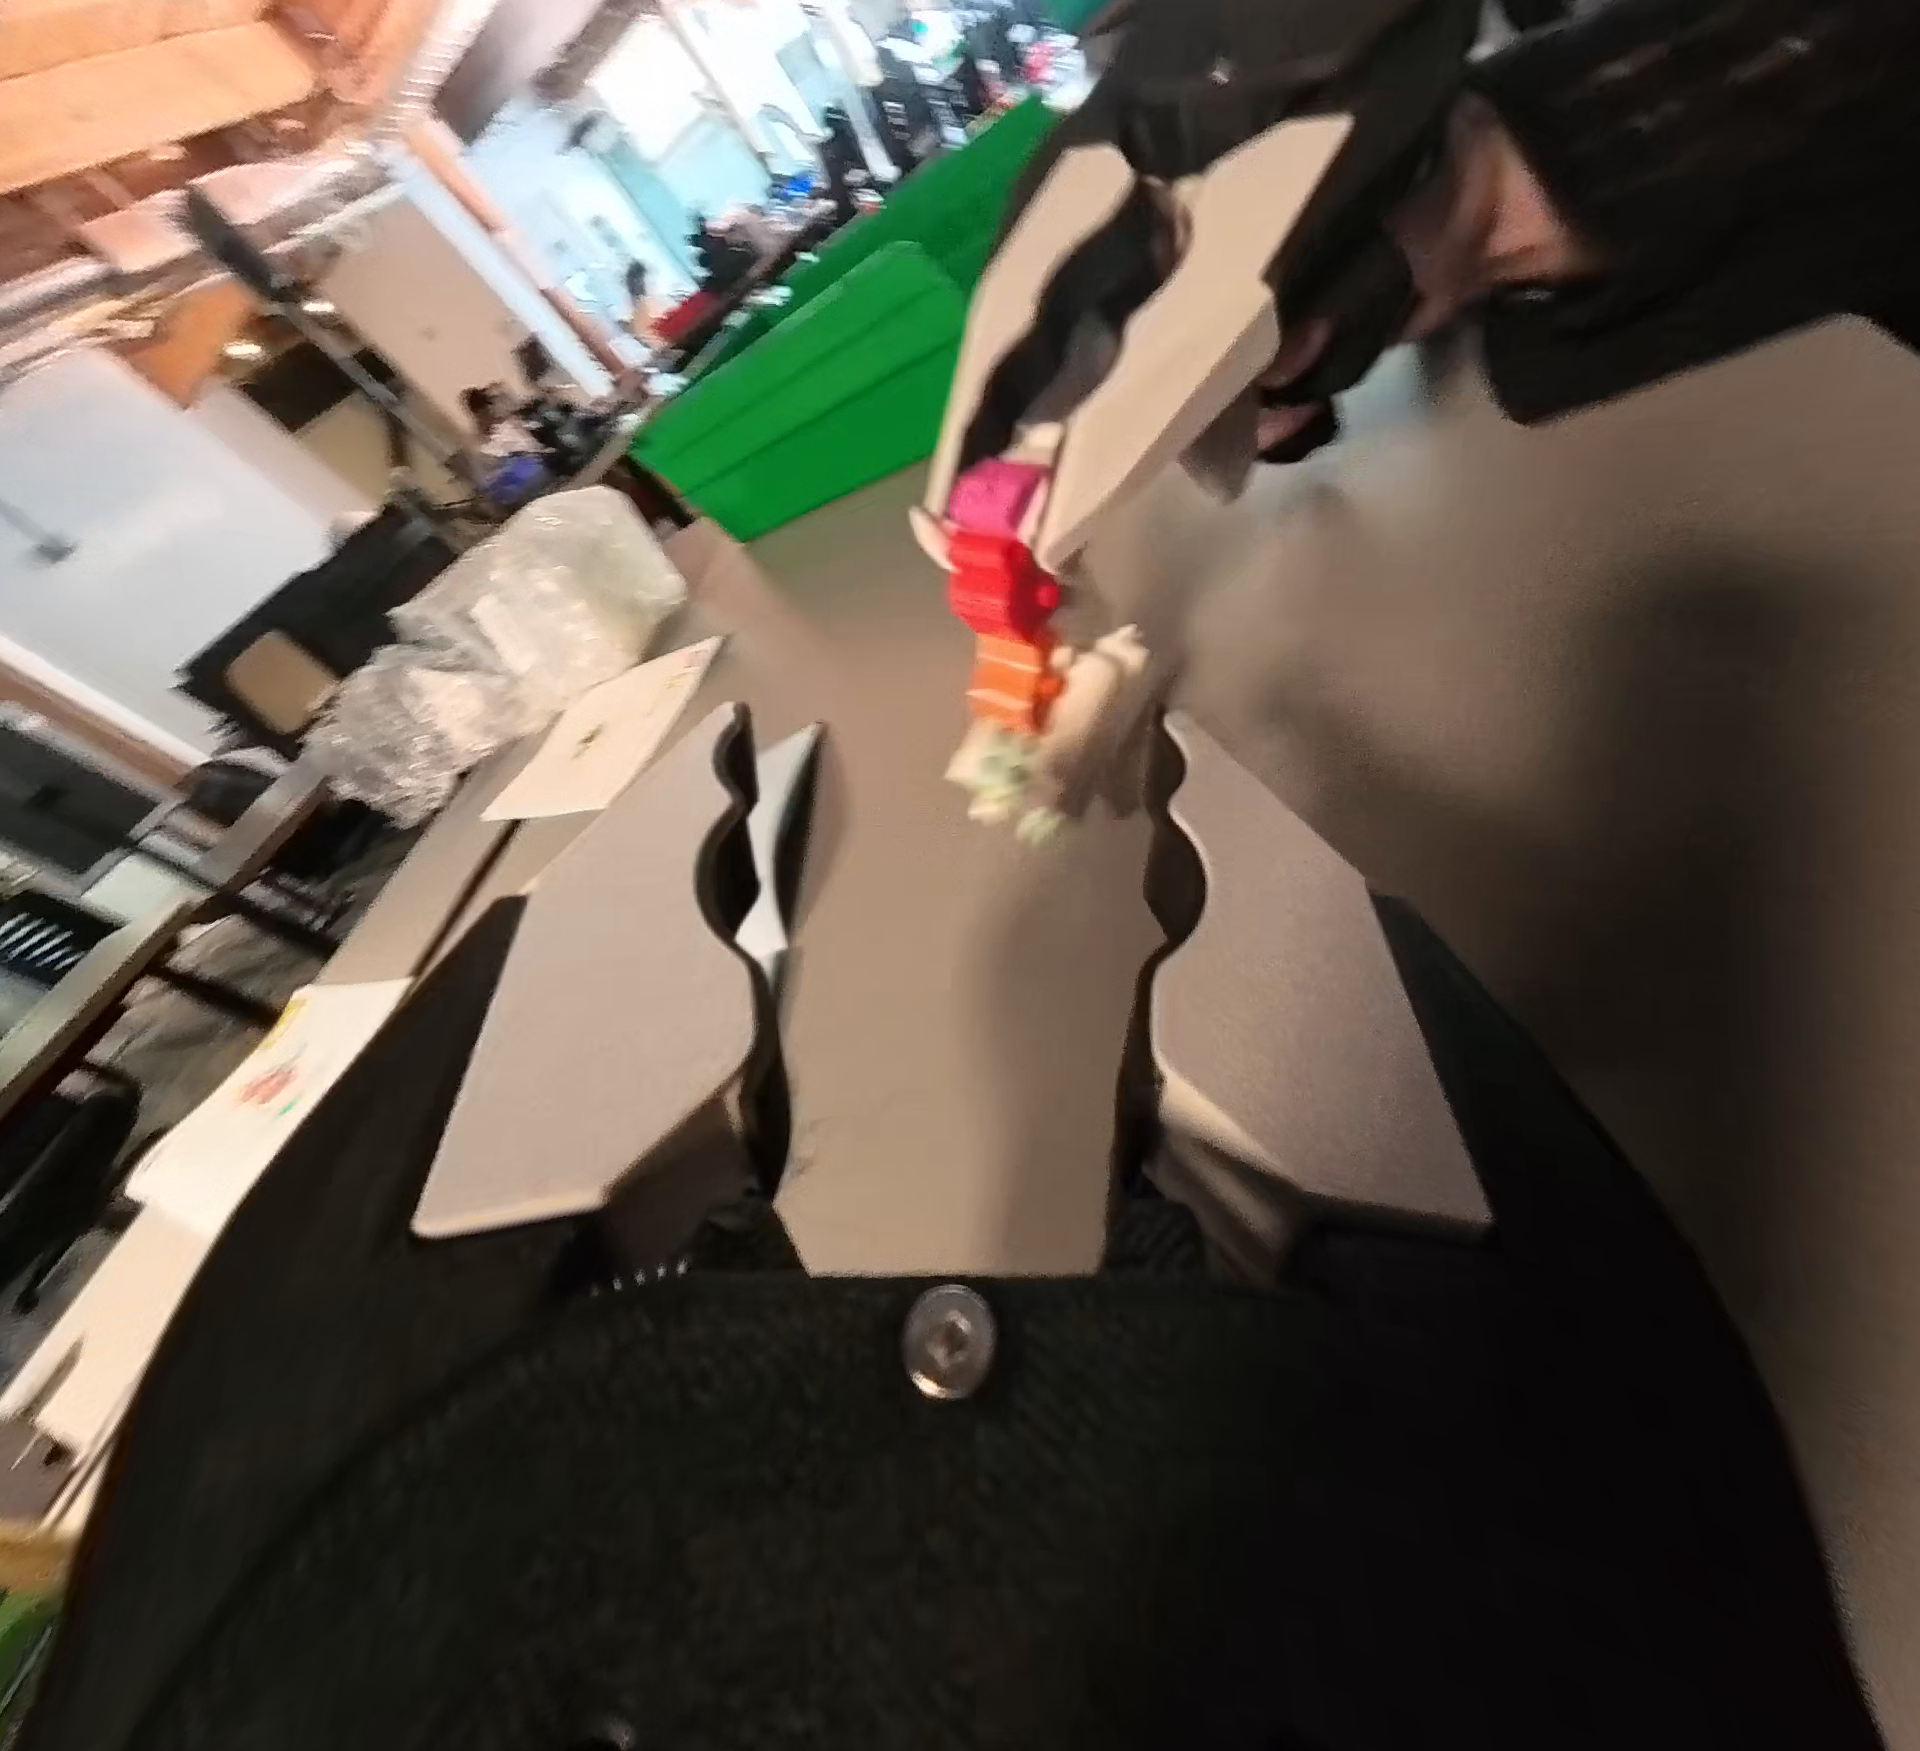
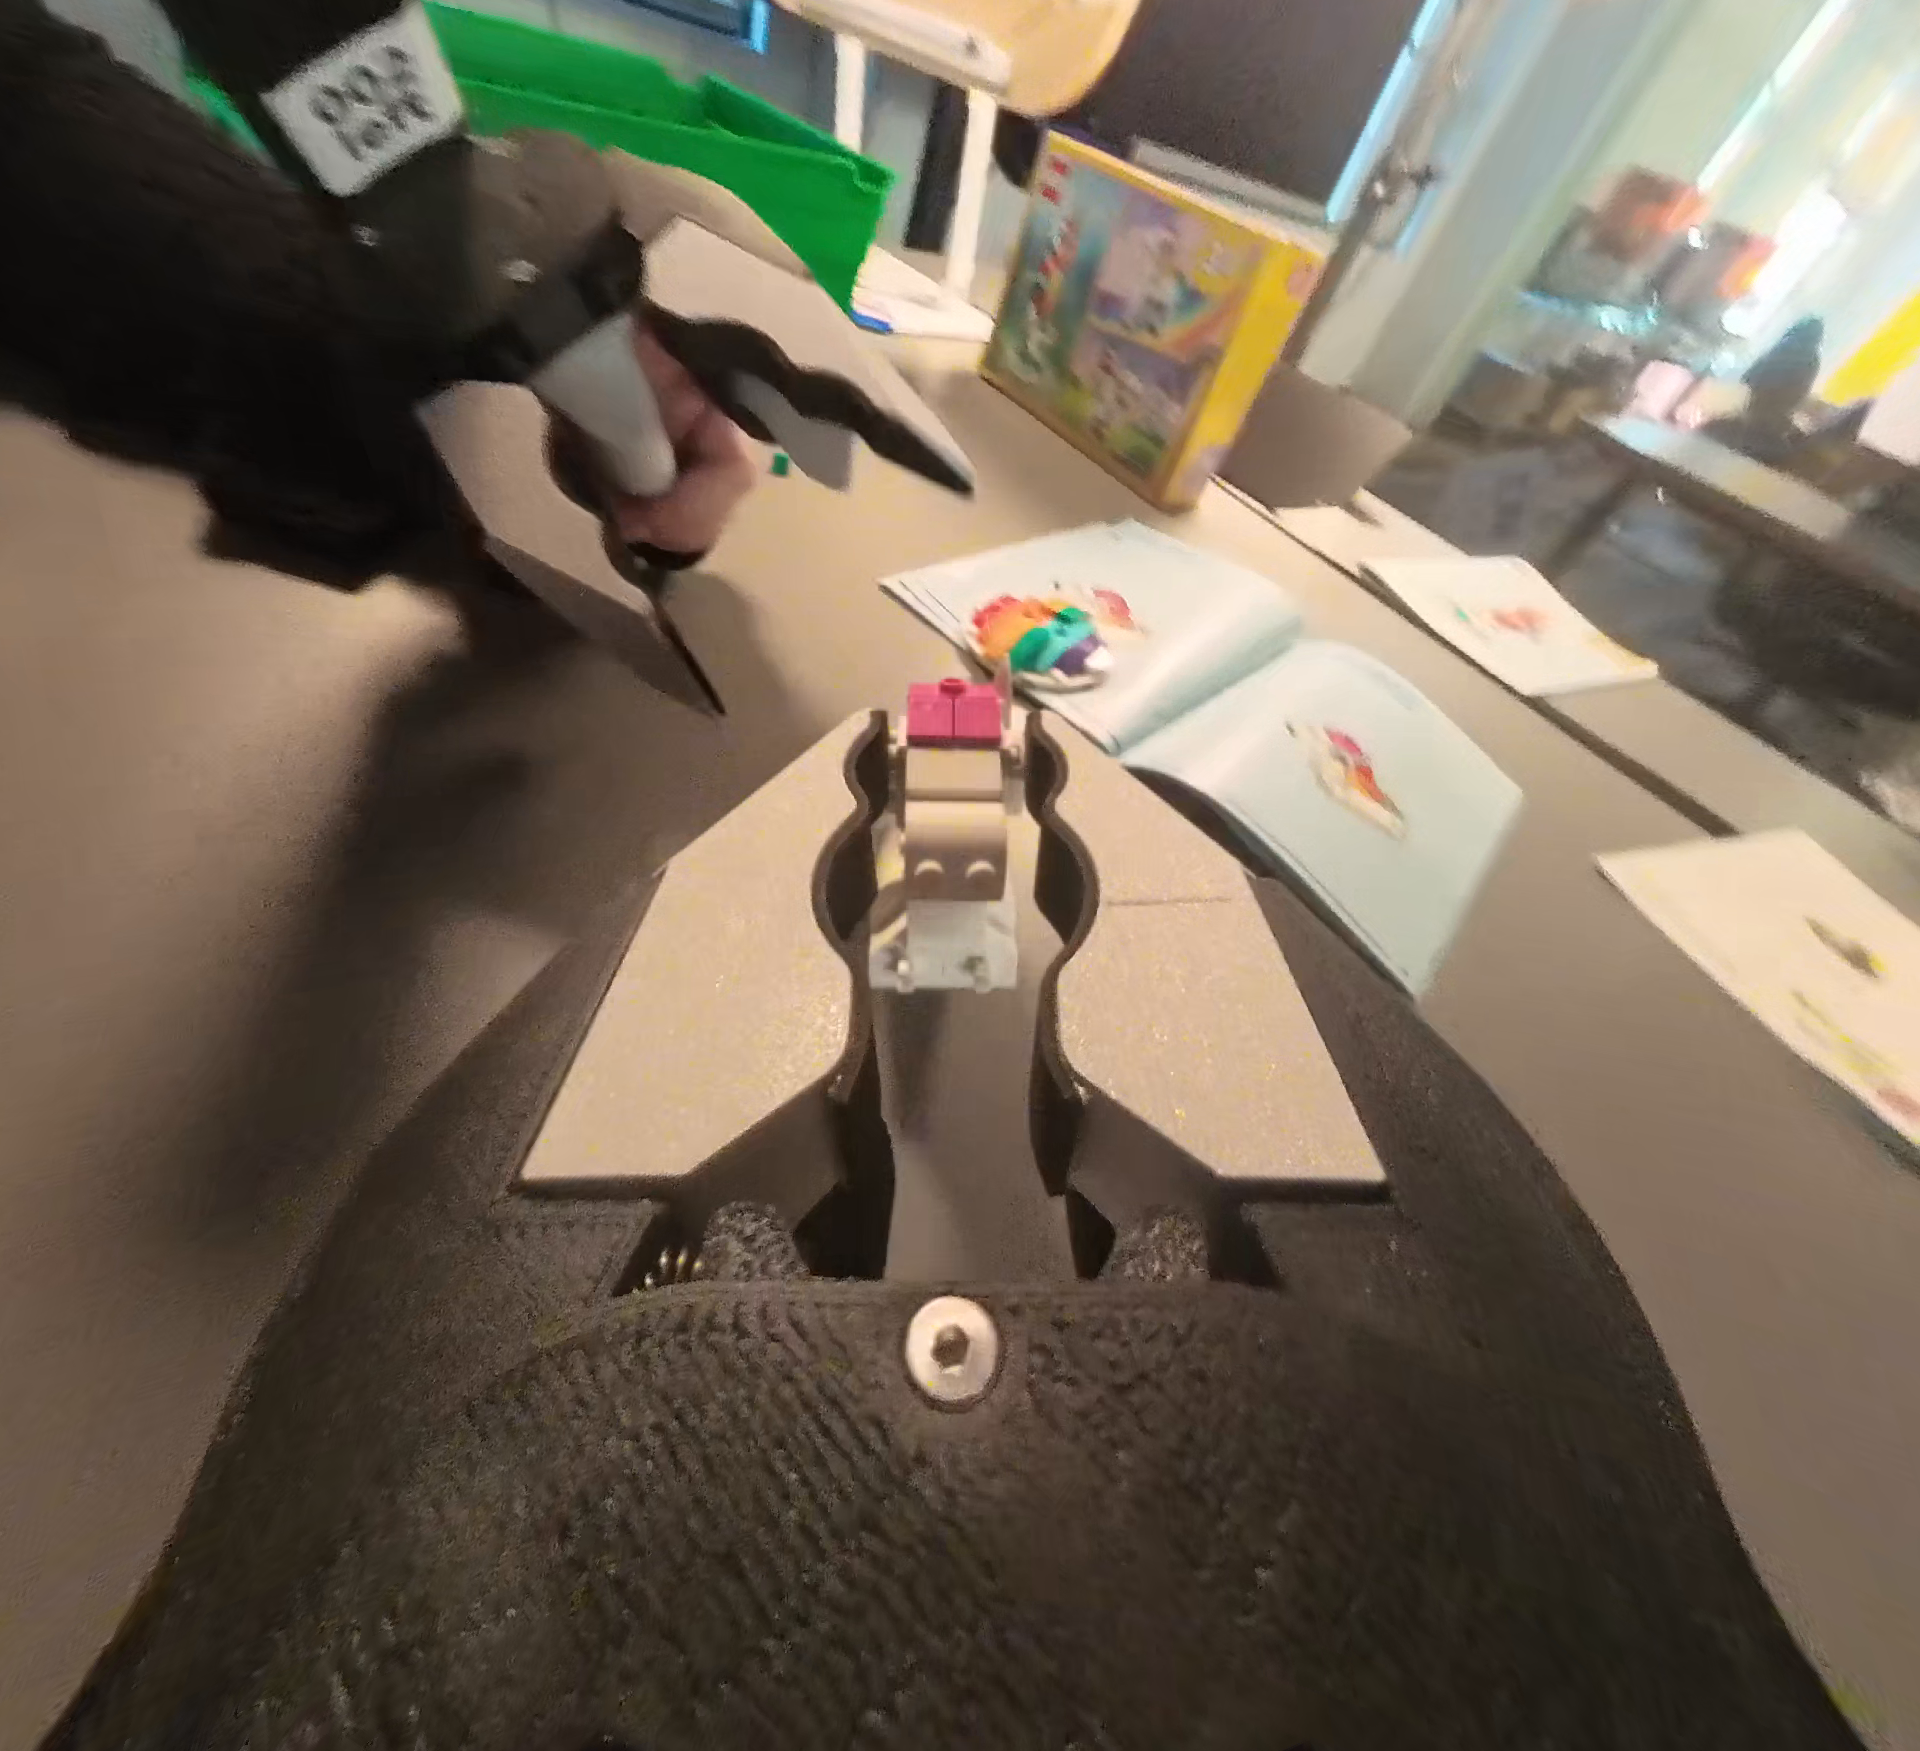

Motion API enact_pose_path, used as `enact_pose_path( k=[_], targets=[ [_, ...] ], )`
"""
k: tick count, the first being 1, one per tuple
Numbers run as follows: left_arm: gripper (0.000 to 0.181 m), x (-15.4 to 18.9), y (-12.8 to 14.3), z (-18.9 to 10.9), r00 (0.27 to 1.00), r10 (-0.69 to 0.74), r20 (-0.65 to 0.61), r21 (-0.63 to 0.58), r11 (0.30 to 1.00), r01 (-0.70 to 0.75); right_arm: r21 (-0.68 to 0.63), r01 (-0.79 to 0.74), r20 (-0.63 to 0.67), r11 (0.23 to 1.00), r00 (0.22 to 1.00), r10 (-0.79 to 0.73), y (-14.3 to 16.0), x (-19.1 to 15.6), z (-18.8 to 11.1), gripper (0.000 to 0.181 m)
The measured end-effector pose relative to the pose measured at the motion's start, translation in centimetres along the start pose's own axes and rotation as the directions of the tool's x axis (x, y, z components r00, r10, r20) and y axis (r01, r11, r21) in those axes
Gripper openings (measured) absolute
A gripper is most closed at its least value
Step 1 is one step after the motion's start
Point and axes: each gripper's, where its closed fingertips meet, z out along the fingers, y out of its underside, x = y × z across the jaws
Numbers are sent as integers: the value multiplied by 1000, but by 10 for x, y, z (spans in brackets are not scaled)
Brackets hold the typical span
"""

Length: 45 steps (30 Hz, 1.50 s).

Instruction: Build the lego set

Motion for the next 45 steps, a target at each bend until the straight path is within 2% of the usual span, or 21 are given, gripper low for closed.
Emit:
enact_pose_path(
  k=[3, 7, 13, 17, 20, 22, 24, 26, 28, 29, 32, 35, 37, 39, 41, 45],
  targets=[
    [75, -9, -5, -2, 999, -22, 44, 35, 999, 21, -11, -103, -27, 995, 994, 103, 3, 13, -6, 24],
    [75, -10, -2, -2, 998, -56, 34, 28, 998, 55, -26, -166, -30, 986, 986, 165, 9, 17, -8, 24],
    [77, -10, 1, -1, 993, -115, 6, 17, 993, 115, -59, -167, -30, 984, 986, 166, 16, 17, -8, 24],
    [77, -9, 2, 0, 994, -110, 1, 10, 994, 110, -35, -176, -36, 984, 984, 174, 13, 19, -10, 42],
    [77, -8, 2, -1, 995, -97, 3, 11, 995, 97, 47, -135, -72, 990, 988, 138, 1, 26, -15, 59],
    [77, -8, 1, -1, 995, -98, 6, 13, 995, 98, 158, -79, -167, 984, 980, 105, -17, 42, -26, 61],
    [77, -9, 1, -1, 995, -103, 8, 17, 995, 103, 286, -7, -317, 958, 943, 101, -35, 65, -44, 57],
    [77, -9, 1, -1, 994, -112, 4, 19, 994, 112, 360, 69, -497, 930, 858, 128, -40, 92, -65, 39],
    [75, -8, 0, -1, 993, -119, -10, 30, 992, 120, 316, 152, -657, 937, 748, 100, -31, 115, -80, 33],
    [72, -8, -2, -2, 993, -118, -11, 46, 992, 119, 265, 138, -695, 954, 714, 89, -22, 124, -79, 33],
    [58, -13, -6, -4, 995, -95, 25, 85, 992, 93, 199, 68, -691, 978, 717, 91, 2, 142, -62, 29],
    [49, -23, -6, -1, 993, -60, 104, 78, 996, 52, 146, 103, -687, 984, 727, 26, 8, 163, -43, 22],
    [39, -25, -4, 5, 991, -49, 124, 59, 997, 42, 79, 127, -728, 989, 684, -30, 15, 187, -33, 21],
    [38, -29, -3, 13, 986, -58, 158, 43, 998, 52, 30, 146, -765, 989, 640, -72, 19, 209, -22, 21],
    [36, -34, -3, 23, 978, -45, 206, 43, 998, 37, 24, 153, -782, 988, 619, -77, 20, 226, -11, 21],
    [17, -42, -7, 40, 955, 72, 288, 20, 997, -81, 53, 165, -778, 985, 626, -63, 17, 238, 4, 9]
  ],
)
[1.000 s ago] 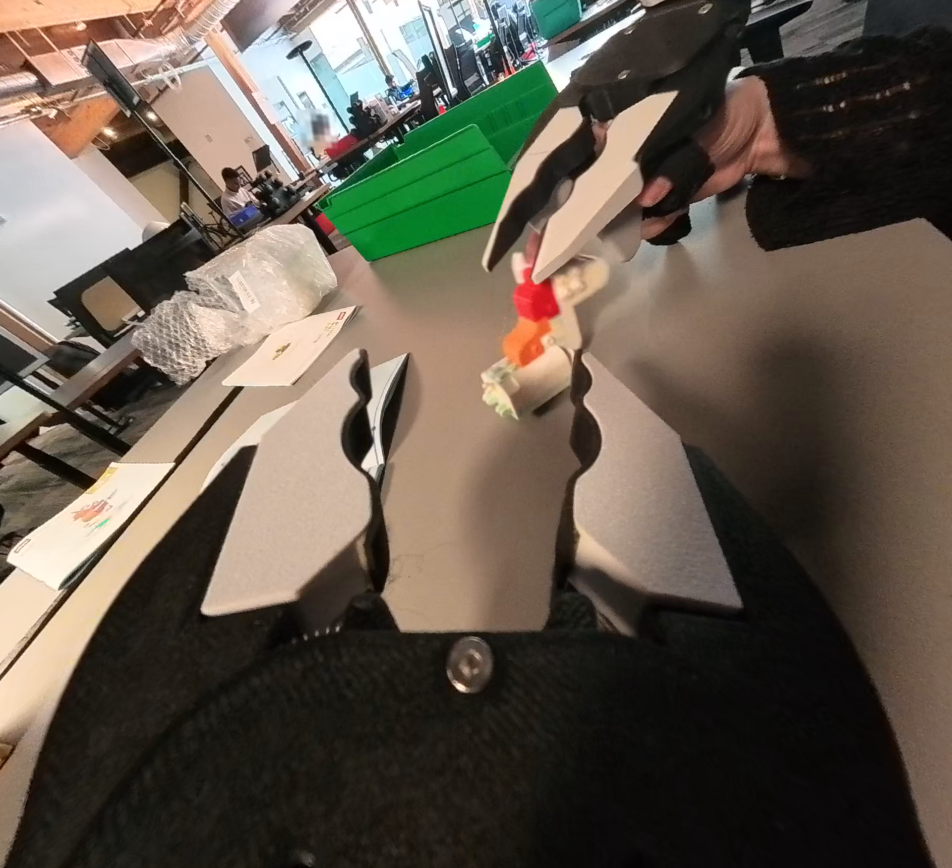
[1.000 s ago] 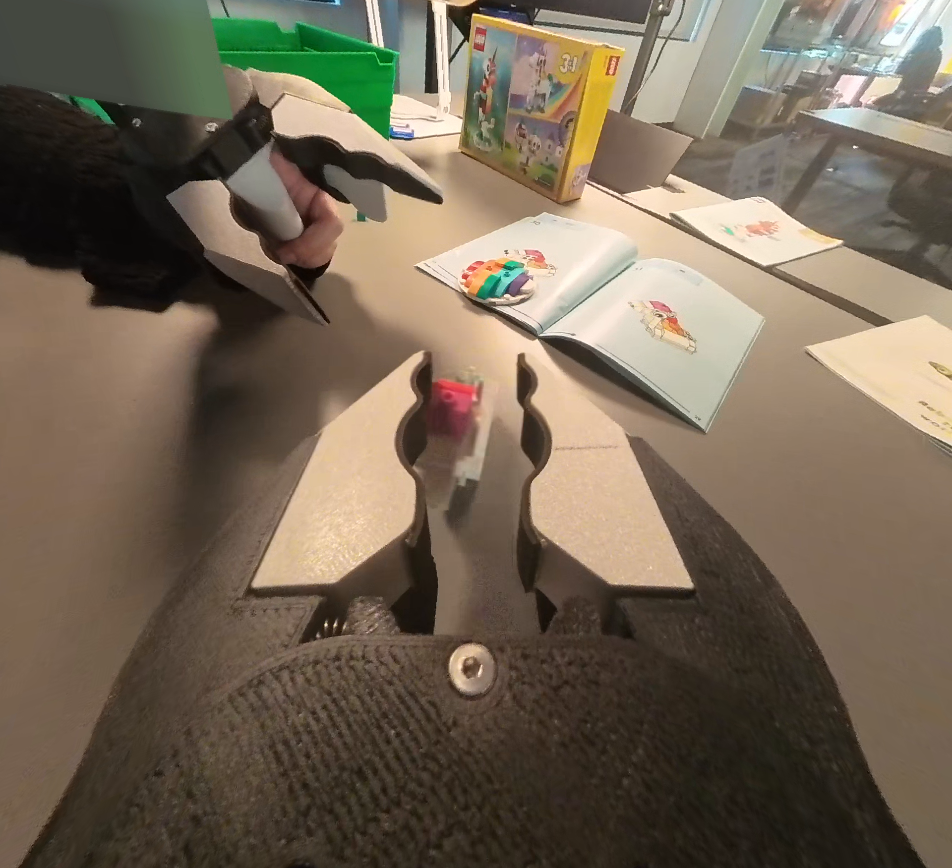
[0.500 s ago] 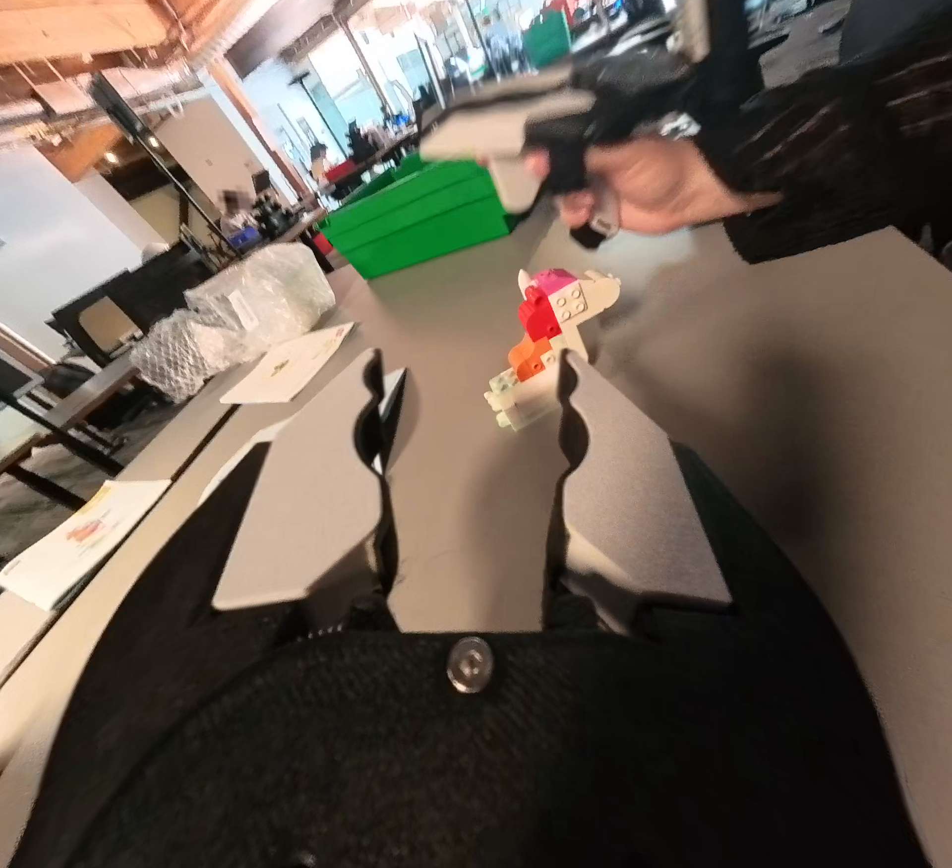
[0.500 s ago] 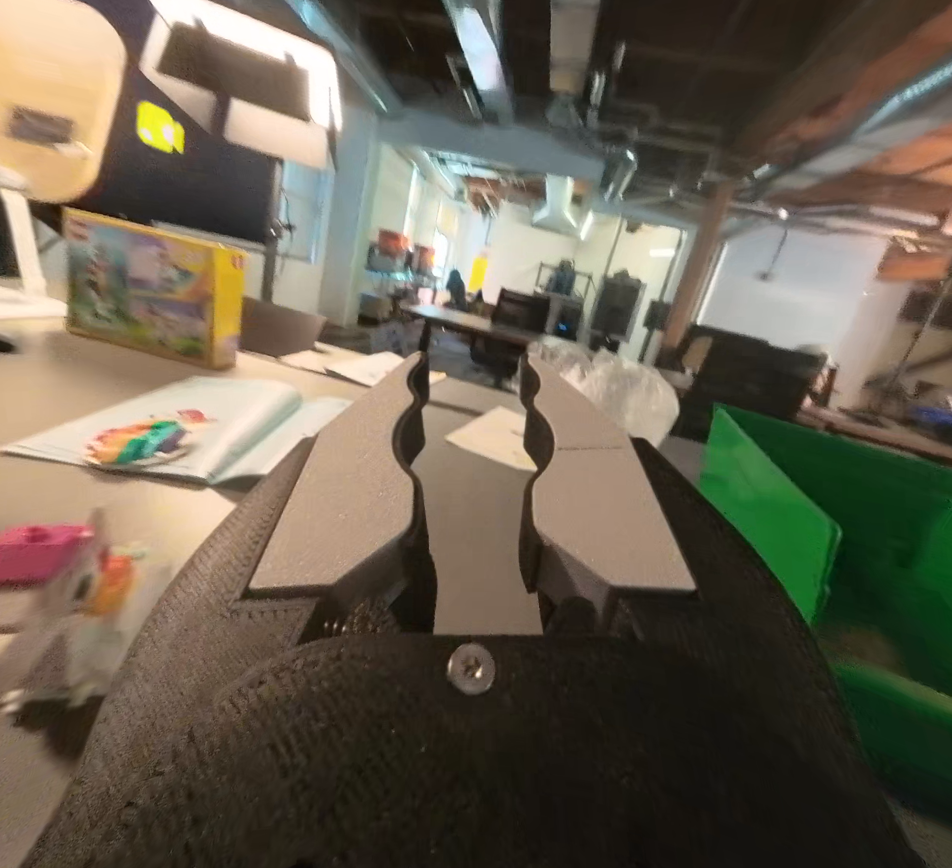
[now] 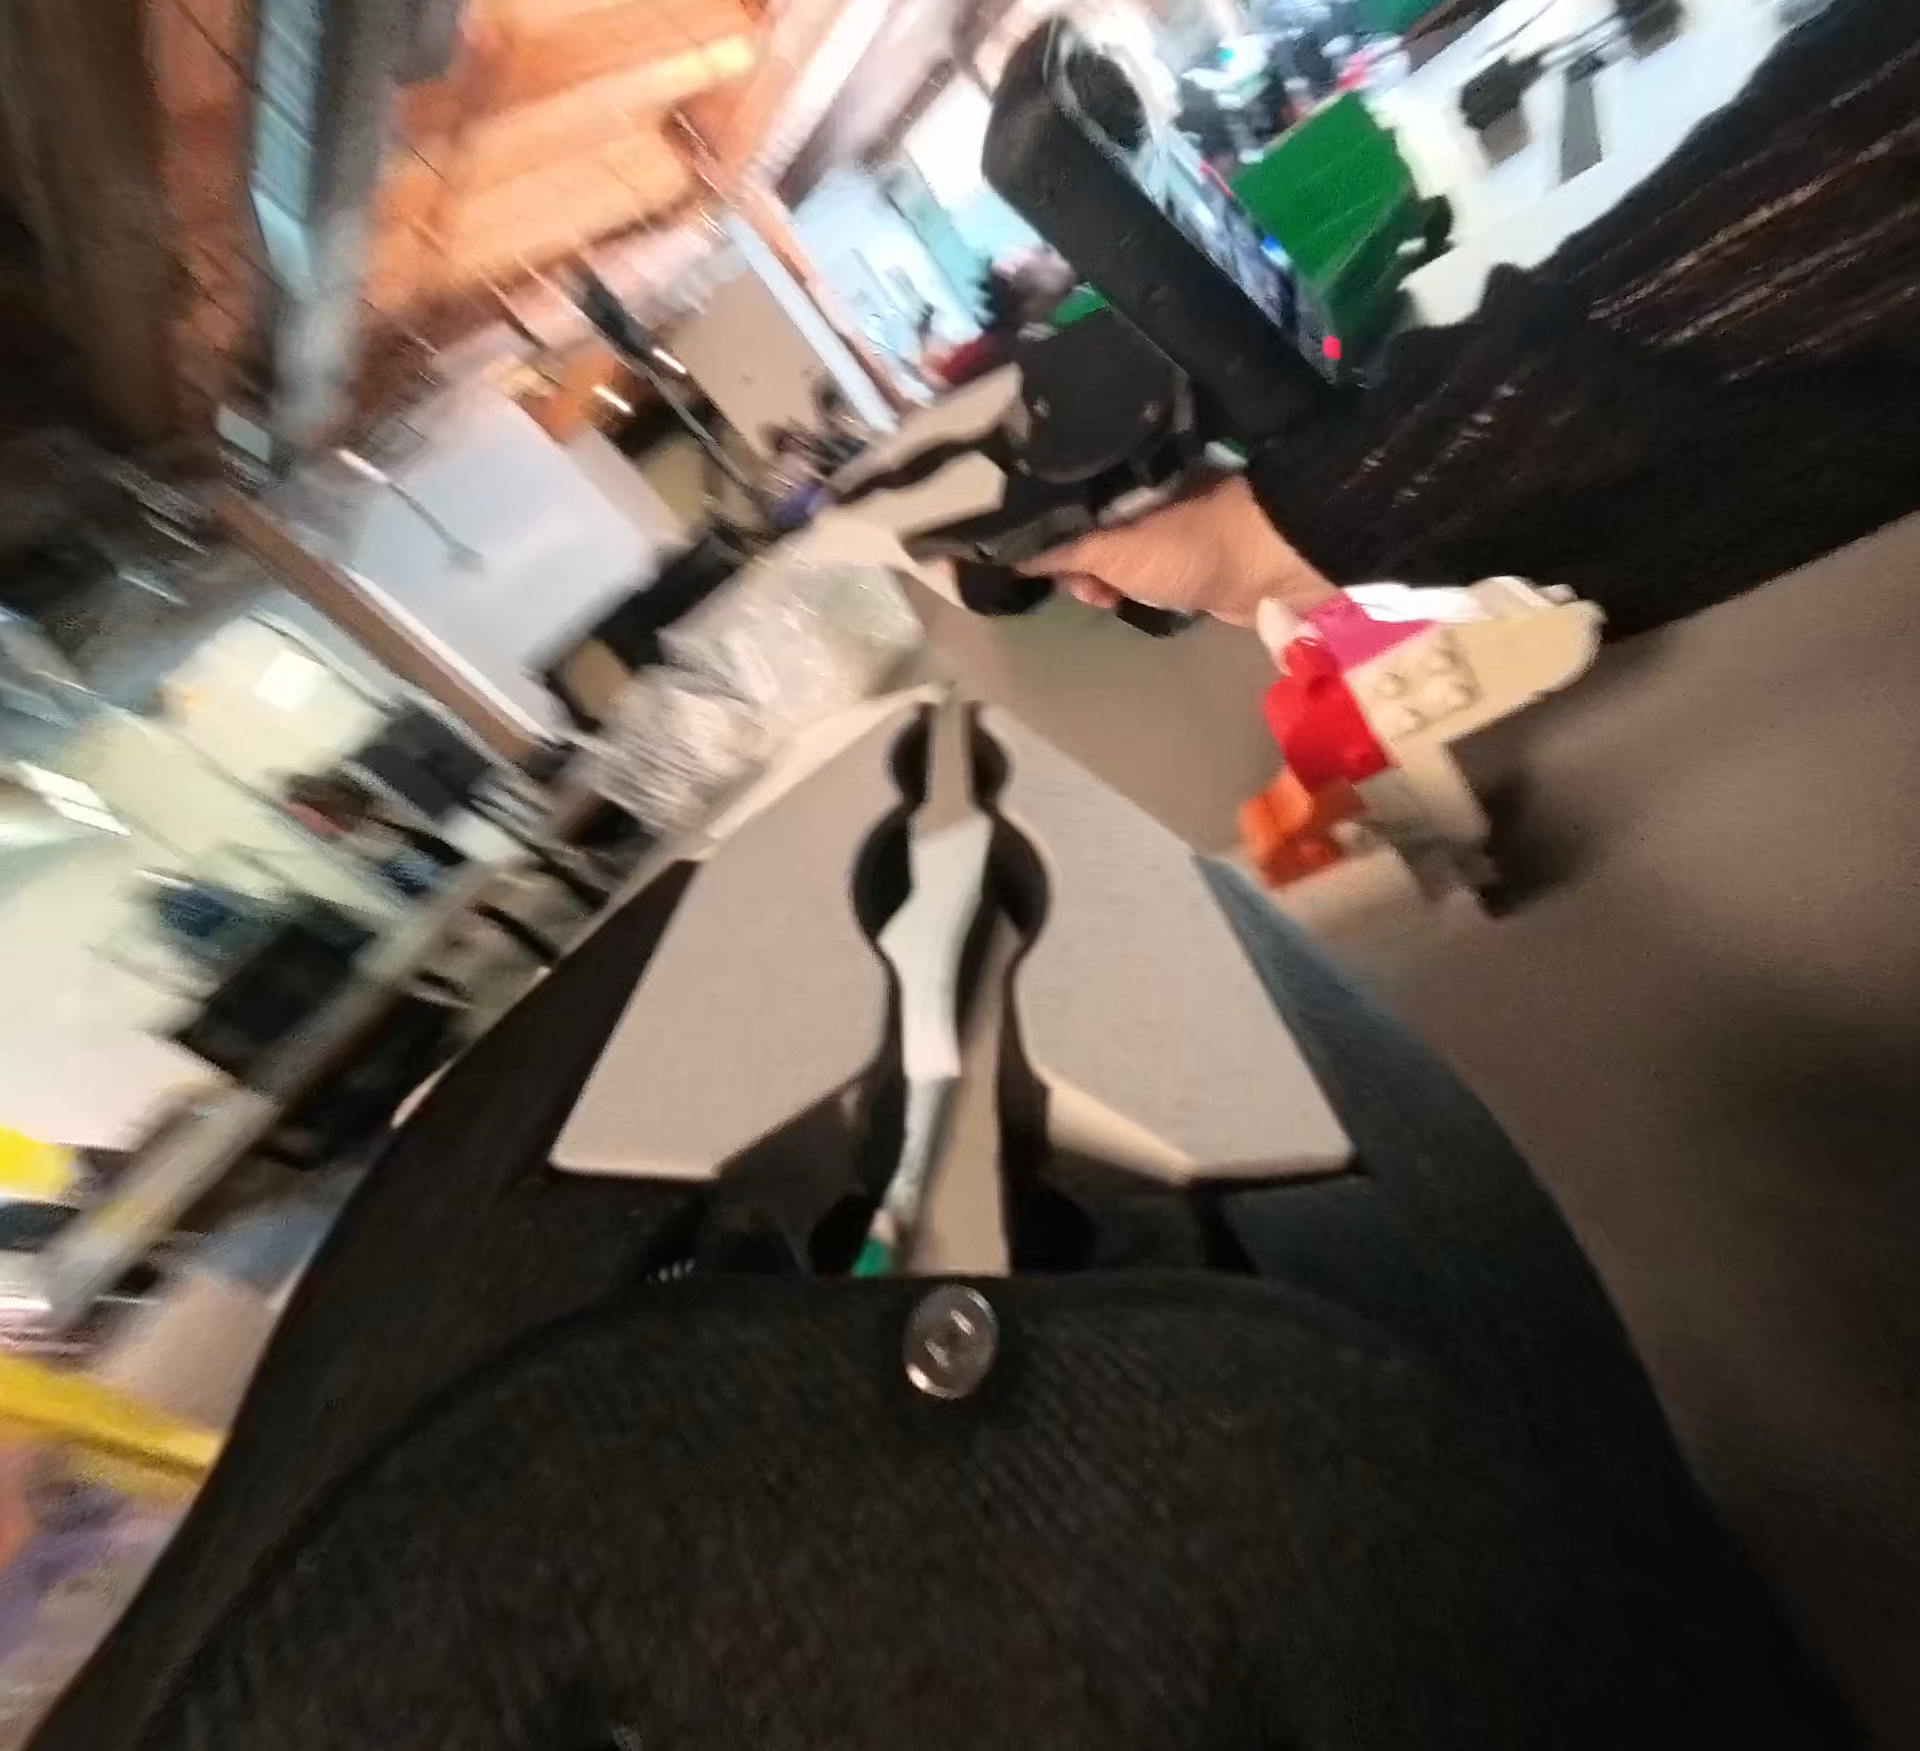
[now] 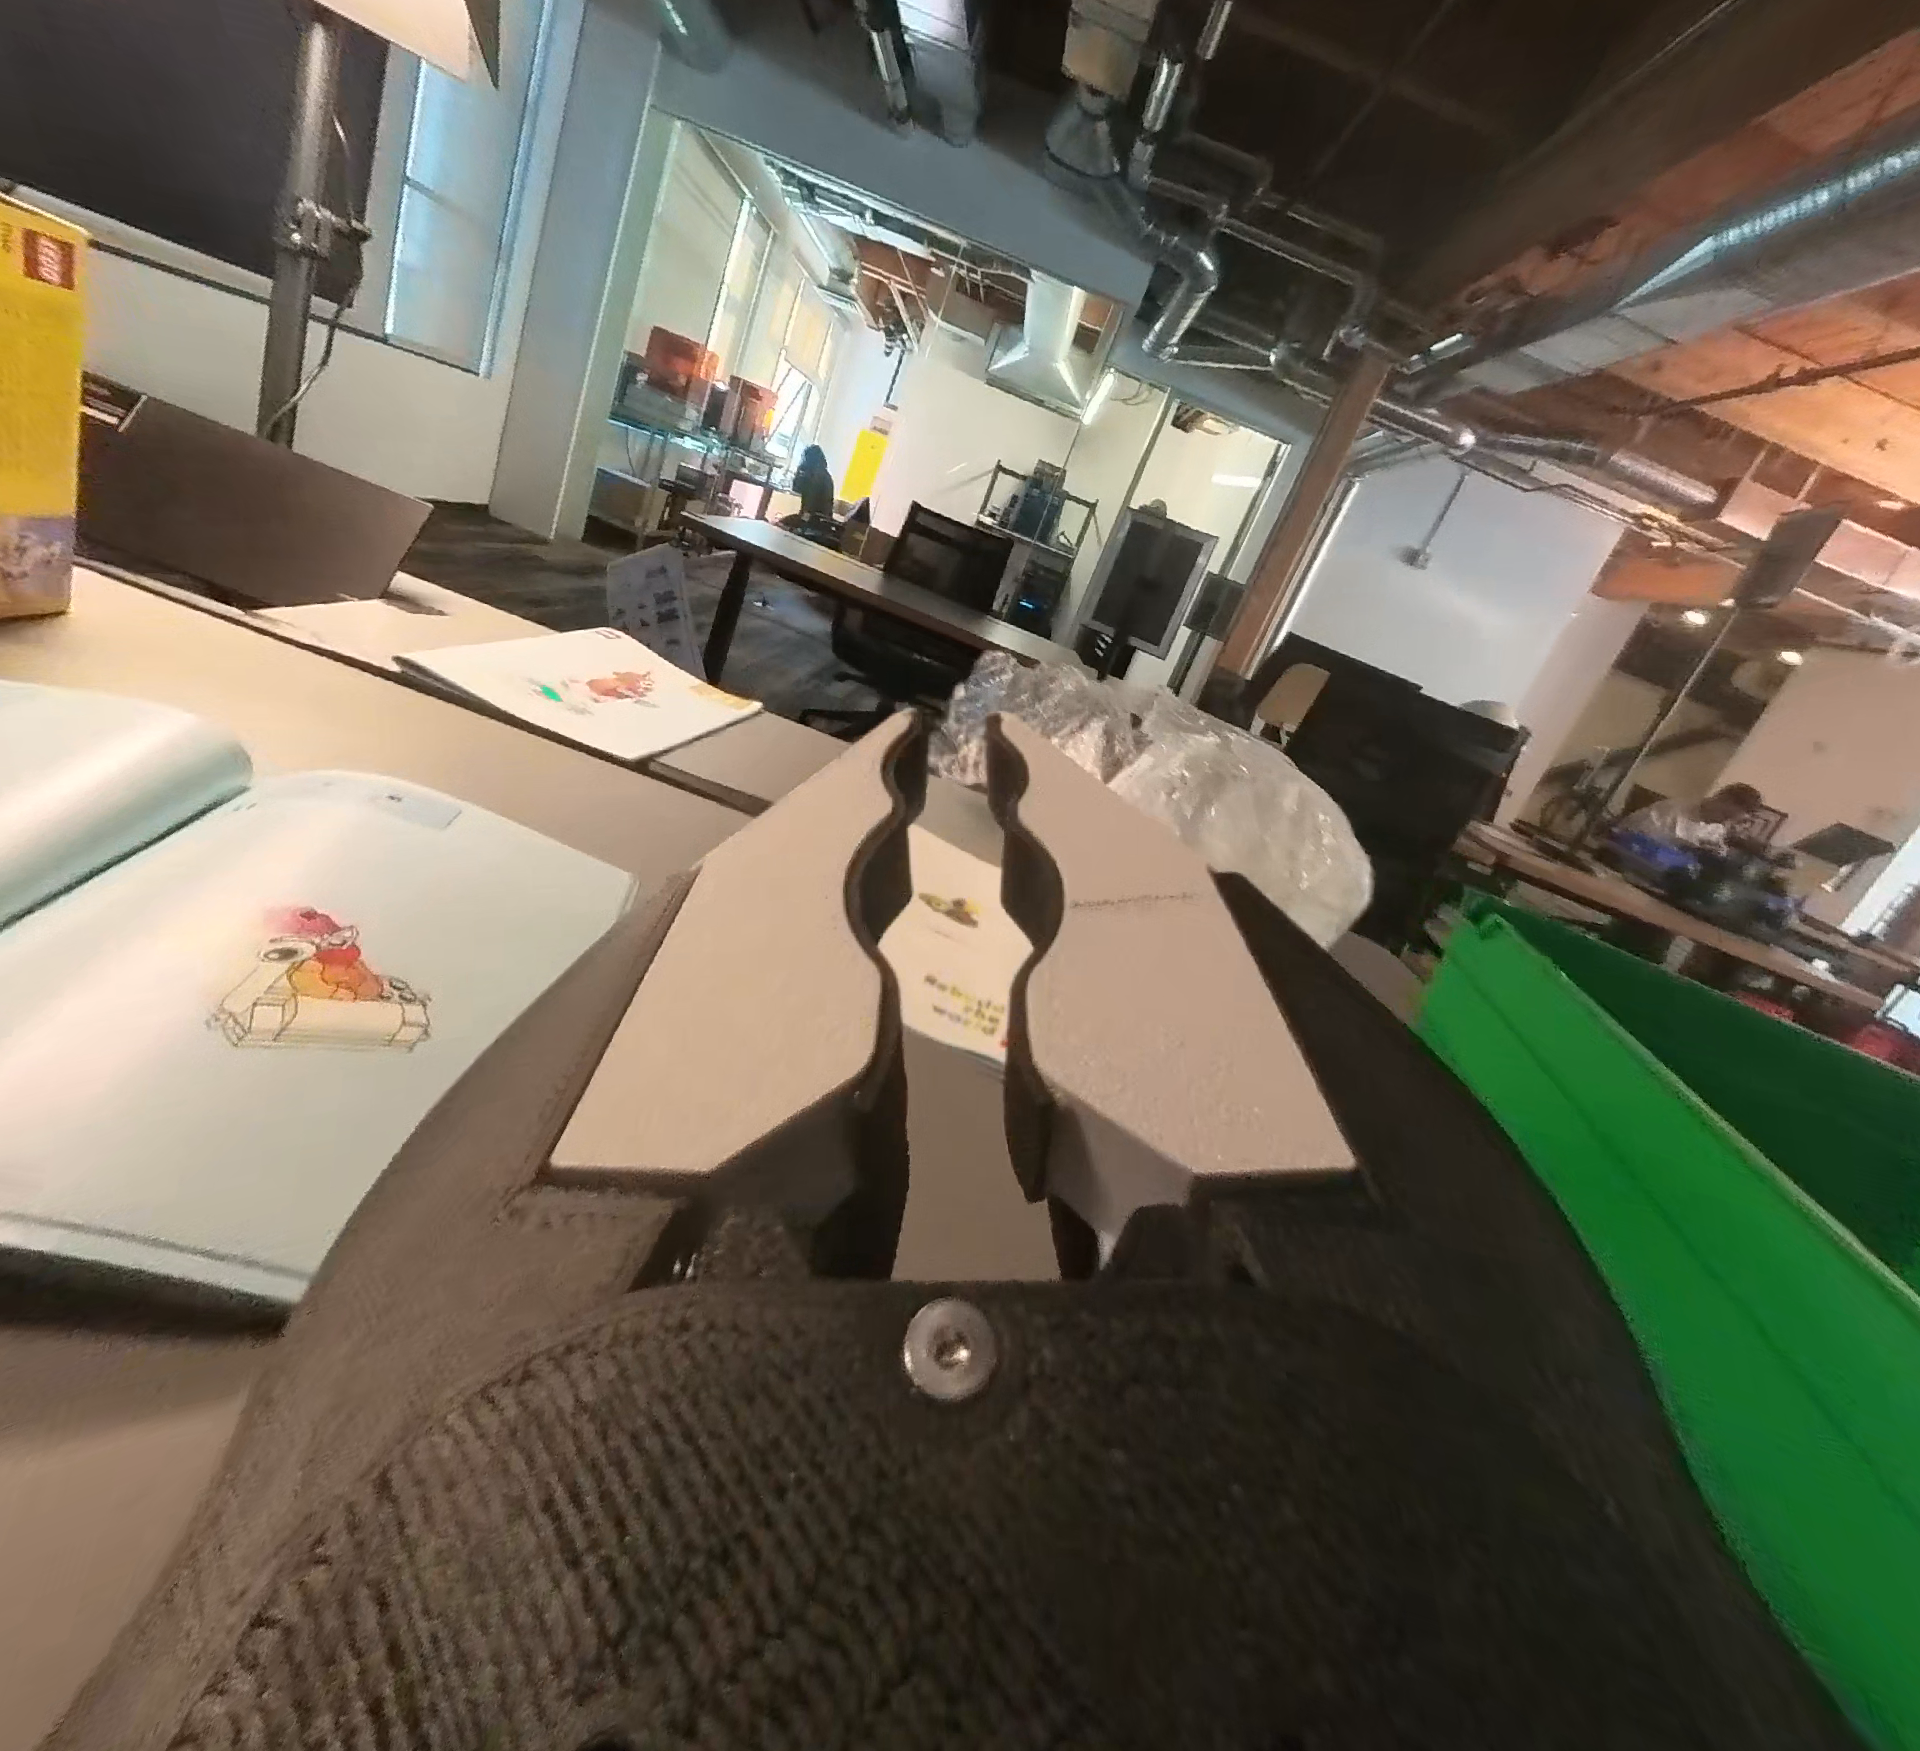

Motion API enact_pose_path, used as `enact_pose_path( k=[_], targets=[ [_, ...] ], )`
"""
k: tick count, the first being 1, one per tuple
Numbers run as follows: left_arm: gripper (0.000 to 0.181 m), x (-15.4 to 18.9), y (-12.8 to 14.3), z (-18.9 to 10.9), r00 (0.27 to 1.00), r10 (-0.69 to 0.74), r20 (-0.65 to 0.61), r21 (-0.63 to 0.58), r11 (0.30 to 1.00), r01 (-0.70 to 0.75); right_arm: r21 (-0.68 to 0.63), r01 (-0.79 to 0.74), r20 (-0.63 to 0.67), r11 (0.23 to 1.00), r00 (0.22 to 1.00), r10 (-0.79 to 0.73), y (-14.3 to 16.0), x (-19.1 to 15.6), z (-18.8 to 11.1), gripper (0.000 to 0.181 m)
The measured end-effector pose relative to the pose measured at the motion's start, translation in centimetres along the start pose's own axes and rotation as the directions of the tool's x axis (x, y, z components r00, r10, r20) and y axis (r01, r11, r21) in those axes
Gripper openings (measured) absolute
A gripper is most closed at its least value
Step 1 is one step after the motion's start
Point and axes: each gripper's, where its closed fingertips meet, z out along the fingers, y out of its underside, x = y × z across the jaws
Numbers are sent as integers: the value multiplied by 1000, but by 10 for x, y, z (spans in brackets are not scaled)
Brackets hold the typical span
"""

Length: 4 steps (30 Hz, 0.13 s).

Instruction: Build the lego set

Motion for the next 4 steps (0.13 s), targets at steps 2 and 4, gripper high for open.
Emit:
enact_pose_path(
  k=[2, 4],
  targets=[
    [8, -6, -9, -1, 992, 102, 76, 54, 993, -107, 29, 6, 24, 1000, 1000, -6, -5, -3, 0, 9],
    [0, 0, -12, -6, 982, 175, 67, 68, 981, -179, 55, -12, 79, 998, 997, 7, -10, -10, -3, 10]
  ],
)
